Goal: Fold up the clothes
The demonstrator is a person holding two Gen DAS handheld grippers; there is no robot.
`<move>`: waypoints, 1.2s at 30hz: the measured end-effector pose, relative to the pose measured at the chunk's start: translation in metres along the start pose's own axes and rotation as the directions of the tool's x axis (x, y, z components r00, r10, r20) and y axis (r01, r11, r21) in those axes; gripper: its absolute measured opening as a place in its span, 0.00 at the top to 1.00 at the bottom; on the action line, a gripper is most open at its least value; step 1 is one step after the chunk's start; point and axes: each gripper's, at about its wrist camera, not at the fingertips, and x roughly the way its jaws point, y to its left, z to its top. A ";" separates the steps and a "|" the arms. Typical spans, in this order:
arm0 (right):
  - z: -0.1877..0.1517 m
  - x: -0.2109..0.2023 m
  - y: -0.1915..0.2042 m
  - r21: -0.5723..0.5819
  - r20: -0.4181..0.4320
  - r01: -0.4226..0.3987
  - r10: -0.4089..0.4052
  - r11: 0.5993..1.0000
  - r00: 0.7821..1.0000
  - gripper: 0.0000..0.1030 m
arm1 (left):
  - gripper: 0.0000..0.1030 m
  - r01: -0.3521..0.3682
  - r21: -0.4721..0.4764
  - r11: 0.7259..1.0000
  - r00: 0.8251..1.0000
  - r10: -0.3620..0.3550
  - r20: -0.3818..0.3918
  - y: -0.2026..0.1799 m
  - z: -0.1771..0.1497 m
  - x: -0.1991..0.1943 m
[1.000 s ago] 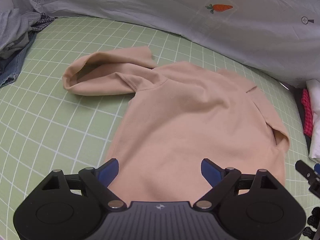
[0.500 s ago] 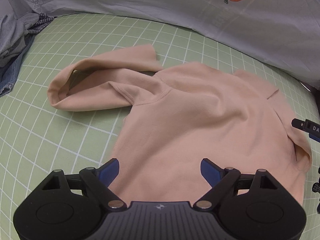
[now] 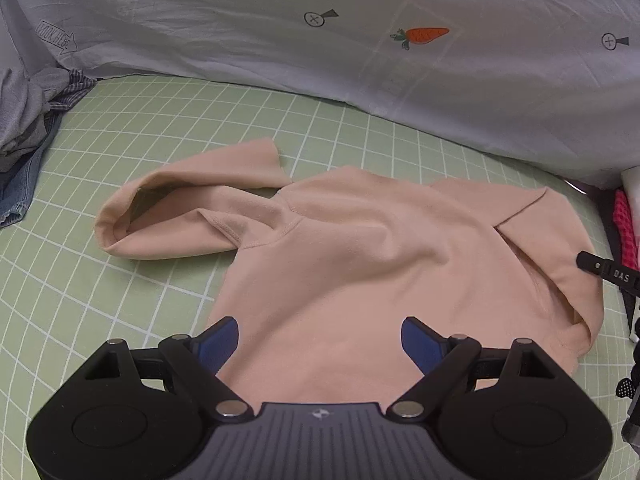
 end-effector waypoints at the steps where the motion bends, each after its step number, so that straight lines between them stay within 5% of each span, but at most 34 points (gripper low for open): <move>1: -0.004 -0.017 0.000 -0.002 0.025 0.016 -0.016 1.000 1.000 0.91 | 0.14 0.002 0.003 1.000 1.000 -0.002 0.003 0.000 -0.003 -0.003; 5: -0.032 -0.065 -0.007 0.008 0.047 0.080 -0.080 0.997 0.996 0.91 | 0.14 0.010 0.010 1.000 1.000 -0.010 0.001 0.001 -0.016 -0.013; 10: -0.078 -0.056 -0.029 0.091 -0.132 0.152 -0.139 0.984 0.981 0.90 | 0.14 0.007 0.002 1.000 1.000 -0.007 -0.019 0.004 -0.019 -0.013; 12: -0.085 -0.055 -0.035 0.126 -0.148 0.162 -0.142 0.979 0.979 0.83 | 0.14 0.001 0.010 1.000 1.000 -0.001 -0.015 0.004 -0.017 -0.014; 14: -0.078 -0.055 -0.037 0.140 -0.110 0.156 -0.142 0.978 0.984 0.55 | 0.14 -0.002 0.019 1.000 1.000 0.003 -0.014 0.002 -0.016 -0.013; 15: -0.075 -0.055 -0.038 0.147 -0.091 0.154 -0.142 0.977 0.986 0.51 | 0.14 -0.005 0.024 1.000 1.000 0.005 -0.018 0.001 -0.016 -0.012; 20: -0.052 -0.028 -0.036 0.026 -0.058 0.209 -0.207 0.978 0.977 0.34 | 0.14 -0.016 0.050 0.999 0.999 0.018 -0.039 -0.003 -0.015 -0.006; 25: -0.036 0.019 -0.022 -0.104 -0.099 0.111 -0.121 0.988 0.988 0.33 | 0.14 -0.035 0.058 0.998 0.998 0.039 -0.057 -0.007 -0.012 0.001; 28: -0.033 0.041 -0.011 -0.138 -0.093 0.104 -0.117 0.985 0.989 0.37 | 0.14 -0.047 0.048 0.998 0.996 0.050 -0.067 -0.008 -0.010 0.005; 30: -0.031 0.050 -0.008 -0.137 -0.071 0.100 -0.110 0.986 0.991 0.55 | 0.14 -0.056 0.043 0.998 0.996 0.059 -0.073 -0.008 -0.008 0.008; 32: -0.029 0.053 -0.012 -0.104 -0.060 0.097 -0.103 0.990 0.993 0.89 | 0.14 -0.063 0.041 0.997 0.995 0.067 -0.081 -0.009 -0.007 0.010; 33: -0.028 0.053 -0.015 -0.085 -0.057 0.097 -0.102 0.992 0.993 0.97 | 0.14 -0.062 0.040 0.997 0.994 0.065 -0.085 -0.009 -0.007 0.011; 36: -0.029 0.042 -0.032 -0.023 -0.027 0.146 -0.146 0.989 0.989 0.99 | 0.14 -0.045 0.044 0.998 0.994 0.049 -0.094 -0.012 -0.008 0.013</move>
